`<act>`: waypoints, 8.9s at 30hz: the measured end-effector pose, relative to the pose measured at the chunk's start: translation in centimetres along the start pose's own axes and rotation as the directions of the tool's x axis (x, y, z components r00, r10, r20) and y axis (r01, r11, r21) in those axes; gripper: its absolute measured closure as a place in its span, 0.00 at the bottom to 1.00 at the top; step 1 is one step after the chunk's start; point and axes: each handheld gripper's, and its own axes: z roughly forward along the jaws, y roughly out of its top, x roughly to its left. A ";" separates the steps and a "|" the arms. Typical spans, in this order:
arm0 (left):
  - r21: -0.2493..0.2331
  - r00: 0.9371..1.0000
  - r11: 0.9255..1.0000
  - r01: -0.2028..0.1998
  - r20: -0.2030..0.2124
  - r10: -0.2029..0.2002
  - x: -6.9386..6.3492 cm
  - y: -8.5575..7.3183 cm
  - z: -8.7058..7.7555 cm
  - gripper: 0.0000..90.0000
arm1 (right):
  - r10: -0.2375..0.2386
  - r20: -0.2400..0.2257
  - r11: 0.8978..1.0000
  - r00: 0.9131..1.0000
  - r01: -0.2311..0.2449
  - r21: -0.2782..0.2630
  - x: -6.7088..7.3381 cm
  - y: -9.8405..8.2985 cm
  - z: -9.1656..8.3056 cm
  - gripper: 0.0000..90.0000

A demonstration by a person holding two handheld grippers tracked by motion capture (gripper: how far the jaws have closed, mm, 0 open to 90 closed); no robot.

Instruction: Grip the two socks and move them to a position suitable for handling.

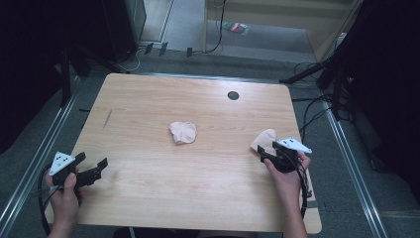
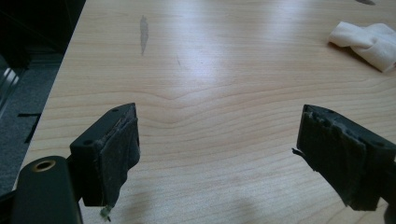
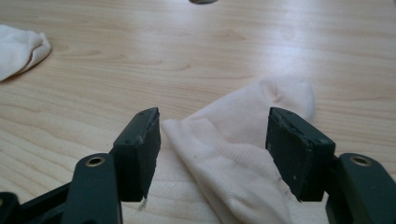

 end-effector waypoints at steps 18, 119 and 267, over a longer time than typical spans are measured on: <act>0.042 1.000 0.999 0.027 0.008 -0.027 0.3 0.1 0.3 0.15 | -0.020 0.043 0.995 0.999 0.015 0.100 0.0 -1.8 1.5 0.90; 0.083 0.903 0.988 -0.127 0.421 0.081 -17.1 1.4 5.2 0.28 | 0.037 -0.206 0.999 0.978 -0.036 0.011 11.7 -1.8 -3.6 0.68; 0.029 0.929 0.999 -0.025 0.369 0.012 -10.6 2.1 6.3 0.99 | -0.100 -0.267 0.995 0.958 0.103 -0.004 16.6 1.5 -0.8 0.58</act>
